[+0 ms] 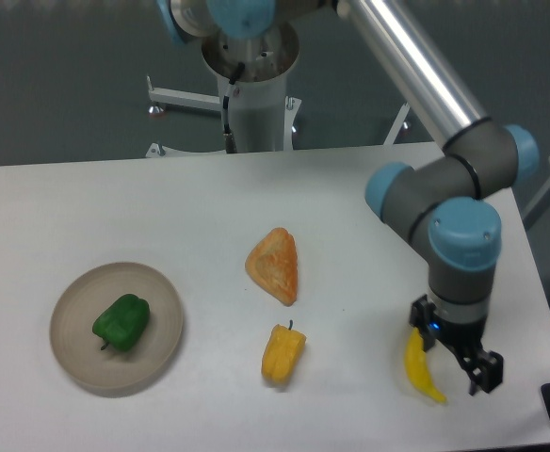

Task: Pick up the green pepper from the plate
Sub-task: 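Move the open gripper from beside the banana over to the plate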

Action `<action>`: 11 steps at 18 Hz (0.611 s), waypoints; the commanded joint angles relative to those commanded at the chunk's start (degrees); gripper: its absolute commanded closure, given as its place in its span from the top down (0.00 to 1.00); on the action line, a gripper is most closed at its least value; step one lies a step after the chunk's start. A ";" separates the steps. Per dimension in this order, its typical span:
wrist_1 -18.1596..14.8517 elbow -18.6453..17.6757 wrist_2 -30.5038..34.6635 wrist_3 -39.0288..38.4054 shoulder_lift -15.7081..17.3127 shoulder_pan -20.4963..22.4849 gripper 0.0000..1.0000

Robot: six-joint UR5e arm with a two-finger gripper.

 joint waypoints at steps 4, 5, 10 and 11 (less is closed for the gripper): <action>-3.08 -3.69 -4.57 -13.51 5.01 -3.86 1.00; -3.79 -4.57 -5.01 -17.64 5.89 -5.17 1.00; -4.15 -12.56 -7.56 -33.57 10.29 -11.77 1.00; -3.97 -14.06 -8.61 -35.77 10.82 -12.82 1.00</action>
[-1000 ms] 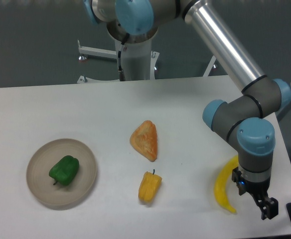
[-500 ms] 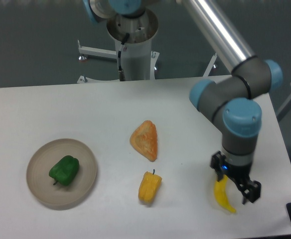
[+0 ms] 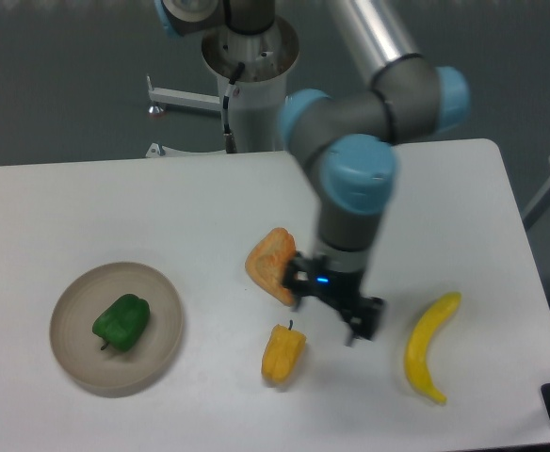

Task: Pick up the green pepper from the plate
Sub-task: 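Move the open gripper from beside the banana over to the plate, then lower the gripper onto the green pepper and close on it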

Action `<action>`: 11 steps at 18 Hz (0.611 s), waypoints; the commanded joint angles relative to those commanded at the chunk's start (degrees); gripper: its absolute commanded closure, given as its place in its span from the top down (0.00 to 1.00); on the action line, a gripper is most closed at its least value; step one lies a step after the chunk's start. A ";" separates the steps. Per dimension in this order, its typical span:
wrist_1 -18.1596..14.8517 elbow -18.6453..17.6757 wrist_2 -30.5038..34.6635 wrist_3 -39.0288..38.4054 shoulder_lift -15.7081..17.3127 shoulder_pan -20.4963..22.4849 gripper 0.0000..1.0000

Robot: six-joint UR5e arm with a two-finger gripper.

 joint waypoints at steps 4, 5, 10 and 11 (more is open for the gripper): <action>1.49 -4.14 -1.77 -9.23 1.06 -4.31 1.00; 3.15 -5.02 -1.86 -11.69 1.06 -5.45 1.00; 12.38 -9.76 -1.94 -19.09 0.45 -10.02 1.00; 13.79 -10.73 -1.94 -19.09 0.18 -10.81 1.00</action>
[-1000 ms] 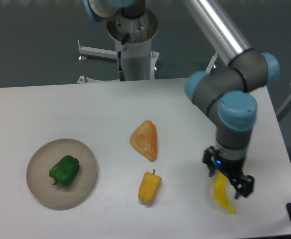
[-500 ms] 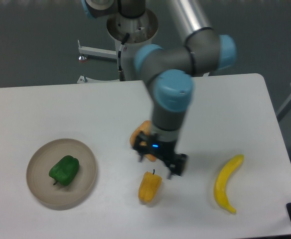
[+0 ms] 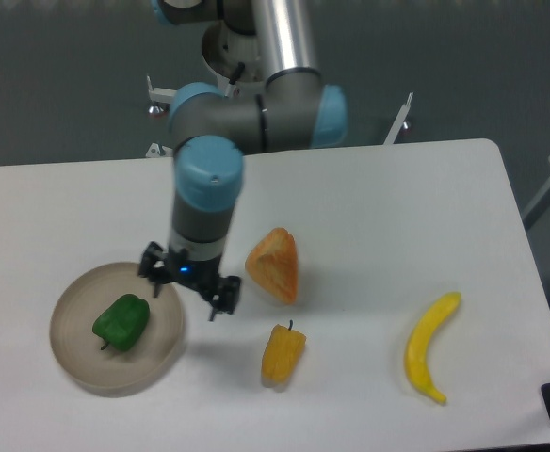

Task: Pick up the green pepper from the plate
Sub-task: 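Lower the gripper onto the green pepper and close on it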

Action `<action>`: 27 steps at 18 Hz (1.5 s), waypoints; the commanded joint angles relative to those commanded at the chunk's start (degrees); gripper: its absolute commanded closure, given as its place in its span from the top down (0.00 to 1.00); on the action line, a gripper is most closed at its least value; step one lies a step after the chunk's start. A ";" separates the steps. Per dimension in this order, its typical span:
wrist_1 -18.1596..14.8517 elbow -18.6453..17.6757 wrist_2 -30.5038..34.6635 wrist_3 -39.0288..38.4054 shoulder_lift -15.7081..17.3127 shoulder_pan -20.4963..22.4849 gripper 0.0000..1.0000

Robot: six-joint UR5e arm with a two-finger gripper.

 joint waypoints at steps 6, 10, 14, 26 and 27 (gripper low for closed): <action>2.65 -3.09 0.18 0.44 -1.06 -1.50 1.00; 4.57 -3.43 0.53 0.62 -2.46 -3.35 1.00; 5.64 -3.88 0.44 0.53 -2.82 -4.14 1.00; 5.90 -4.23 0.44 0.70 -3.25 -4.40 0.64; 5.90 -4.23 0.44 0.88 -3.25 -4.32 0.57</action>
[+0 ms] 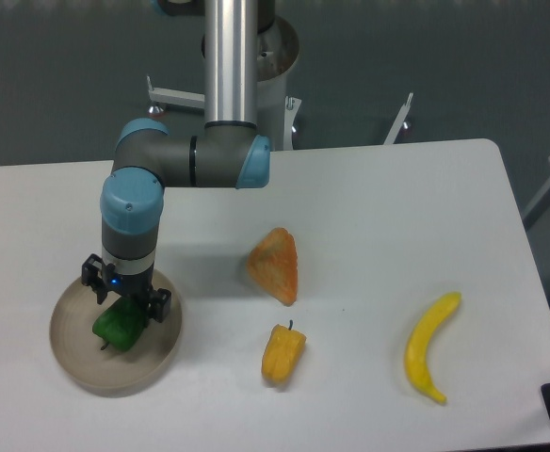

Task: Pick up the green pepper from the plate
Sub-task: 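Lower the gripper onto the green pepper and close on it, then lift the green pepper off the plate and carry it upward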

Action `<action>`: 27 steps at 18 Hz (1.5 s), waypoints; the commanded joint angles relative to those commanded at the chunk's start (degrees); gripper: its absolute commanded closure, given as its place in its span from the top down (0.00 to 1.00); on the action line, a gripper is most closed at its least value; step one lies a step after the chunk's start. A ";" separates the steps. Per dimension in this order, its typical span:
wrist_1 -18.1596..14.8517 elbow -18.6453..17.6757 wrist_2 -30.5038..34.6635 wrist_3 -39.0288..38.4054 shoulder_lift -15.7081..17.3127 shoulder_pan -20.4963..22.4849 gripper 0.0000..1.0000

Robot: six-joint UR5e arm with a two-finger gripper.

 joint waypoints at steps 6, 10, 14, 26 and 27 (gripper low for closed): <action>-0.17 0.61 0.00 0.44 0.79 0.09 0.43; -0.88 1.05 0.17 1.49 3.33 2.45 0.36; -6.83 3.33 0.18 11.14 5.71 7.28 0.36; -12.83 7.82 5.01 38.40 6.42 22.58 0.36; -12.66 7.91 5.18 38.76 6.33 23.02 0.36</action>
